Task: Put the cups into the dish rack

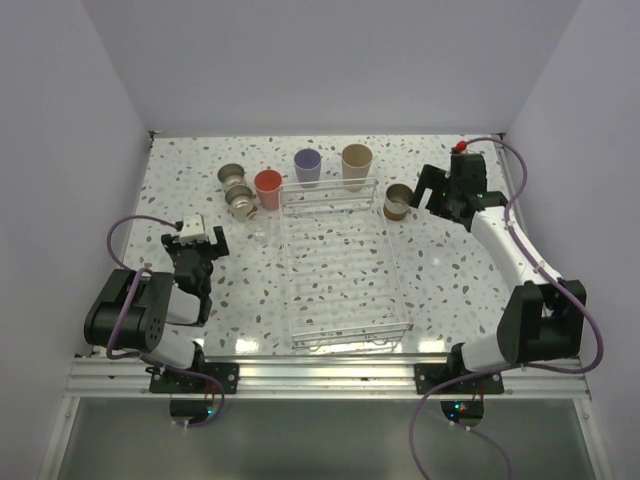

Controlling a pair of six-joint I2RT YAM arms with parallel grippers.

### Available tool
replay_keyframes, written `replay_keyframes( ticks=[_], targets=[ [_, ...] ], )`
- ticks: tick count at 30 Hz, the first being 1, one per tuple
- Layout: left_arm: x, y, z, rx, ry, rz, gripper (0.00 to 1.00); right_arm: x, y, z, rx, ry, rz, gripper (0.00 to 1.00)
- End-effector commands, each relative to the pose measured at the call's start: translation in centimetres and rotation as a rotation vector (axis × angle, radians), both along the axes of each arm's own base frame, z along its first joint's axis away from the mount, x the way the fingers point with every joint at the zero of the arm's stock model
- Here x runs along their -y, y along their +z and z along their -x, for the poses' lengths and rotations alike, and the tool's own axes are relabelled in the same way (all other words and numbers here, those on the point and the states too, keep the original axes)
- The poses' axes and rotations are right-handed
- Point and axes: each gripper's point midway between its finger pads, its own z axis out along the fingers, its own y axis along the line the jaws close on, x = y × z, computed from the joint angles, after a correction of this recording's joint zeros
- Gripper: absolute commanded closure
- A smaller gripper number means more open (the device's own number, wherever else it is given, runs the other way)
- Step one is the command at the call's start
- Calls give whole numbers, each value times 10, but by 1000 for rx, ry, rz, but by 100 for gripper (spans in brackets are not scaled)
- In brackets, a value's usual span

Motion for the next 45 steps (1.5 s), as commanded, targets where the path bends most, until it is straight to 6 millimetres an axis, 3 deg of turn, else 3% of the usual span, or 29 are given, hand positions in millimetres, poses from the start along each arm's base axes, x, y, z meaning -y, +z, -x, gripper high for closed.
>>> replay_keyframes(
  ticks=[1,9,18,24,29,31,35,41,45],
  targets=[
    [0,34,-10,129,2,-8,0,-14,8,-3,-30,19,-78,5],
    [0,33,-10,127,4,-8,0,-18,-11,-37,-51,-9,-99,10],
    [0,34,-10,129,2,-8,0,-10,-28,-75,-59,-89,-75,15],
    [0,34,-10,129,2,-8,0,-11,-52,-91,-96,-111,-78,28],
    [0,33,-10,127,2,-8,0,-10,-68,-92,-126,-120,-72,36],
    [0,33,-9,127,4,-8,0,-11,-73,-94,-131,-117,-77,43],
    [0,34,-10,130,2,-8,0,-16,-82,-98,-147,-108,-97,70],
    [0,34,-10,129,2,-8,0,-15,-79,-100,-155,-106,-78,99],
    [0,34,-10,129,2,-8,0,-13,-60,-101,-129,-98,-60,100]
  ],
)
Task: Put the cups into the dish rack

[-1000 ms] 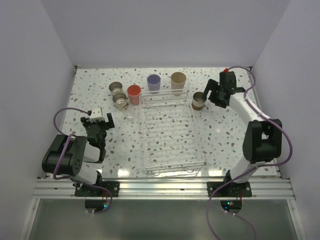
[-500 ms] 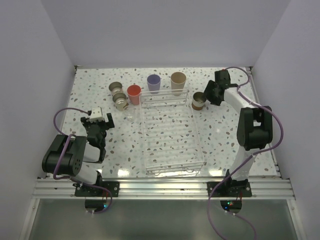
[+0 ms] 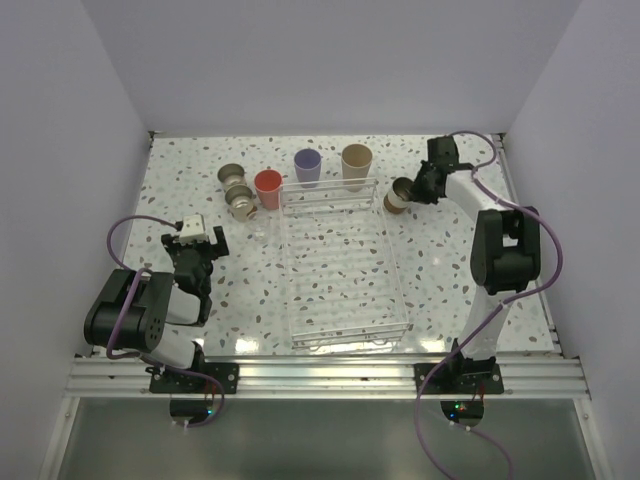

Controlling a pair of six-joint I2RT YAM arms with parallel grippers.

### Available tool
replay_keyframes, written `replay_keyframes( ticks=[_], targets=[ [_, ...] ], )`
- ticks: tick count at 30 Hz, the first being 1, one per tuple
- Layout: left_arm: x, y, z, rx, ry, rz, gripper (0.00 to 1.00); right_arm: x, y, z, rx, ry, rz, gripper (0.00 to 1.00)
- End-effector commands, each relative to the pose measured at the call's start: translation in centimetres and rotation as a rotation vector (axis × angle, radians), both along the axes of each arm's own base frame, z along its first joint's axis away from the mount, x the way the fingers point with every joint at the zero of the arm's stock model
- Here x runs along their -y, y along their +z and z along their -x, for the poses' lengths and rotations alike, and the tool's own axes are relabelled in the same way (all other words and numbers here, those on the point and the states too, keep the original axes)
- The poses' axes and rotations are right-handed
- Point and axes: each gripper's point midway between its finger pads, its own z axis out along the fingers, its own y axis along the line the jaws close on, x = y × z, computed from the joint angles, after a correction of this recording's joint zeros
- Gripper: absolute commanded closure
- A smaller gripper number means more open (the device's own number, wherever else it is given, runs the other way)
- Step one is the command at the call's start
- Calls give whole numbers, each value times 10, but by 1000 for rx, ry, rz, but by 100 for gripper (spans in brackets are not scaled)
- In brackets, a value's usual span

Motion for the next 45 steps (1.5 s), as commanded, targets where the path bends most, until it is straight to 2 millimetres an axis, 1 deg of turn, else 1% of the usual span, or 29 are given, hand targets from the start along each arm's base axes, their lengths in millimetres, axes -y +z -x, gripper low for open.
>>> replay_keyframes(
  ticks=[1,2,3,5,6,8,9,12,13,14,15,16,17,18,19,21,22,23,25,26,28,29,30,34,35,36,40,44,45],
  targets=[
    [0,34,-10,129,2,-8,0,1,37,-12,76,6,15,100],
    [0,34,-10,129,2,-8,0,3,42,-11,83,2,24,100],
    [0,34,-10,130,2,-8,0,5,57,-11,111,-2,32,100],
    [0,34,-10,130,2,-8,0,7,70,-5,121,-2,46,100],
    [0,34,-10,129,2,-8,0,9,85,-2,148,0,47,100],
    [0,34,-10,129,3,-6,0,9,98,4,162,9,50,100],
    [0,34,-10,130,2,-7,0,6,112,8,186,23,40,100],
    [0,34,-10,129,2,-8,0,-1,126,20,199,47,2,100],
    [0,34,-10,129,2,-8,0,-10,140,25,228,76,-41,100],
    [0,34,-10,130,2,-8,0,-17,147,29,245,88,-69,100],
    [0,34,-10,130,2,-8,0,-28,149,35,249,122,-99,100],
    [0,34,-10,129,2,-8,0,-40,168,42,295,164,-141,100],
    [0,34,-10,130,2,-8,0,-53,176,50,311,202,-155,100],
    [0,34,-10,130,2,-8,0,-61,182,56,320,229,-159,100],
    [0,35,-10,132,3,-7,0,-66,197,68,348,261,-159,100],
    [0,34,-10,129,2,-8,0,-81,209,85,361,319,-164,100],
    [0,33,-10,127,3,-6,0,-84,210,95,345,341,-164,100],
    [0,34,-10,130,2,-7,0,-94,218,110,353,387,-177,100],
    [0,34,-10,129,2,-8,0,-99,213,128,312,409,-182,100],
    [0,34,-10,130,2,-8,0,-104,213,141,303,428,-206,100],
    [0,33,-10,127,2,-8,0,-106,210,151,285,416,-244,100],
    [0,34,-10,130,2,-8,0,-107,204,157,266,419,-259,100],
    [0,34,-10,130,2,-8,0,-107,208,162,274,422,-268,100],
    [0,34,-10,129,3,-6,0,-111,207,176,231,451,-279,100],
    [0,34,-10,129,2,-8,0,-112,212,178,233,461,-278,100],
    [0,34,-10,129,2,-8,0,-112,212,181,224,471,-273,100],
    [0,34,-10,130,2,-8,0,-107,215,195,197,488,-246,100],
    [0,34,-9,131,1,-9,0,-103,217,202,192,487,-236,100],
    [1,37,-10,141,-7,-12,0,-102,217,204,188,486,-234,100]
  ],
)
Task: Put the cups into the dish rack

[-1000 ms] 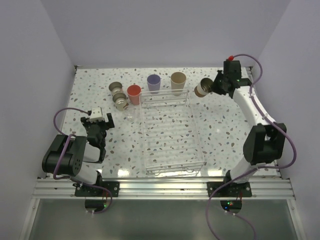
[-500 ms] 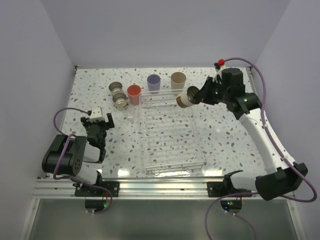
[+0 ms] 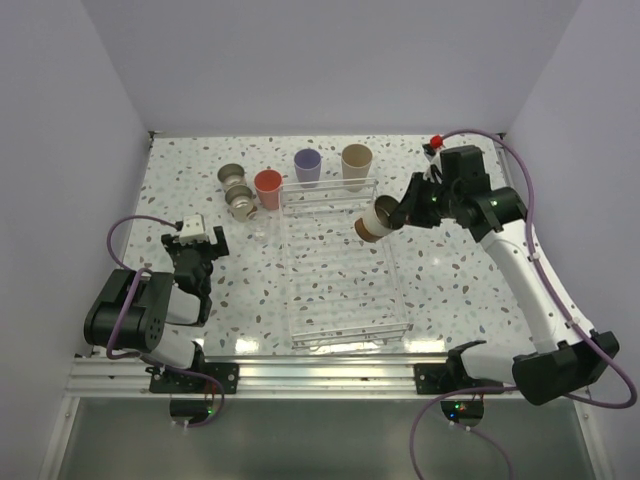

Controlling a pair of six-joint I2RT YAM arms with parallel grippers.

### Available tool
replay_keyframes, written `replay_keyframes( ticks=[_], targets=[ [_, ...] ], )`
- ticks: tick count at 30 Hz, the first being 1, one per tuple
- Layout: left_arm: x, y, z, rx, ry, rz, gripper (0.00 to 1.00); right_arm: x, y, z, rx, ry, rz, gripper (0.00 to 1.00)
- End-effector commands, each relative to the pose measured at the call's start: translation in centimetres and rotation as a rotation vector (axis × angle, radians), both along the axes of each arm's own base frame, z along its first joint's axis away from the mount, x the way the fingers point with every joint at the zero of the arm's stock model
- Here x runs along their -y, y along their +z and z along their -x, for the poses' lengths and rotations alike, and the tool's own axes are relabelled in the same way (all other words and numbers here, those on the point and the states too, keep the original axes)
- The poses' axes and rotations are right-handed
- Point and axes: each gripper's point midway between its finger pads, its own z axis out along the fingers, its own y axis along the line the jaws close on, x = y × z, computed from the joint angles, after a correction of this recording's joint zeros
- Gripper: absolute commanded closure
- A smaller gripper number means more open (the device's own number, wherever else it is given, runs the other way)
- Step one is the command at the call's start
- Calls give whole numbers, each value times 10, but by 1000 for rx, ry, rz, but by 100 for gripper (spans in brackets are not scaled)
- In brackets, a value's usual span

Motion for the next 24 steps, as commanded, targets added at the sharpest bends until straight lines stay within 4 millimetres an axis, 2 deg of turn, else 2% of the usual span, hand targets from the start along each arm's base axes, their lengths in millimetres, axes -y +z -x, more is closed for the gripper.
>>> replay_keyframes(
  ticks=[1,2,4,5,7,9,13,16,17,19,20,21,24],
  targets=[
    [3,34,-9,123,-14,-15,0,0,24,14,45,37,-12,100],
    [2,43,-11,140,-11,-8,0,1,25,15,48,37,-13,100],
    [-2,40,-17,82,18,-9,0,1,25,14,51,42,-10,100],
    [-4,47,-18,78,29,-21,0,0,25,14,49,46,-11,100],
    [-7,41,-23,-13,43,-39,0,0,27,15,58,51,-13,100],
    [-9,49,-21,-25,62,-30,0,-1,29,17,66,57,-16,100],
    [-7,73,-11,-67,61,18,0,-6,30,22,73,76,-21,100],
    [-23,91,-1,-149,211,108,0,-15,34,25,90,107,-31,100],
    [-34,98,6,-143,309,141,0,-17,37,26,99,116,-34,100],
    [-48,99,24,-238,433,187,0,-20,42,25,112,117,-48,100],
    [-30,95,15,-285,308,266,0,-23,46,24,120,121,-61,100],
    [-43,96,16,-299,309,329,0,-26,48,24,116,126,-80,100],
    [-31,109,17,-354,246,425,0,-47,66,18,120,162,-190,100]
  ],
)
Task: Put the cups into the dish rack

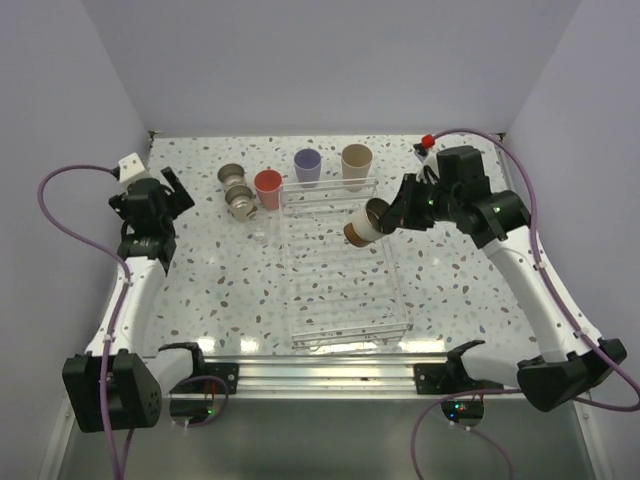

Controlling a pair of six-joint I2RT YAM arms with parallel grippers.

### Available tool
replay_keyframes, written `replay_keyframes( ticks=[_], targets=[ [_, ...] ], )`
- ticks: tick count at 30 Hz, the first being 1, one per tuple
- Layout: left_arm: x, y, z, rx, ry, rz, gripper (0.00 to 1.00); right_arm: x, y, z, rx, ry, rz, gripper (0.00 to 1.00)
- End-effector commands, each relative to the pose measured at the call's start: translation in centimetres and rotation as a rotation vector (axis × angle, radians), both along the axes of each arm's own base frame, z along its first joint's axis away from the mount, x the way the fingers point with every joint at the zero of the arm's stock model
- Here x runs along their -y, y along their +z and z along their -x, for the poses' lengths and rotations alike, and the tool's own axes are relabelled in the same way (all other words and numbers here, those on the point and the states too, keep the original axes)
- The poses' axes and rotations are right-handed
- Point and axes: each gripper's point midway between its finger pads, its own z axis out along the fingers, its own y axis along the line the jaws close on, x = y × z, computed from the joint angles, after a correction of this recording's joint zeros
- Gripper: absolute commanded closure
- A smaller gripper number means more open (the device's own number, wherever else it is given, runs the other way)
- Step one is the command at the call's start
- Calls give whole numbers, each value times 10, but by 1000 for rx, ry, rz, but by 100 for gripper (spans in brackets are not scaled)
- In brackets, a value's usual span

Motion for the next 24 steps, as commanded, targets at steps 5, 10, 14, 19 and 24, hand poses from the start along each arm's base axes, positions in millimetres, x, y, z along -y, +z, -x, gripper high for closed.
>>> replay_keyframes(
  ticks=[5,10,14,19,24],
  targets=[
    [28,2,32,-177,-61,237,0,-48,76,-22,118,74,-310,100],
    [59,12,30,-249,-227,303,0,-70,90,-26,79,114,-460,100],
    [150,51,32,-104,-679,588,0,-82,94,-34,51,116,-566,100],
    [238,137,50,208,-1066,755,0,-106,109,-40,-16,175,-759,100],
    [275,200,72,367,-1309,851,0,-114,131,-44,1,204,-870,100]
  ],
)
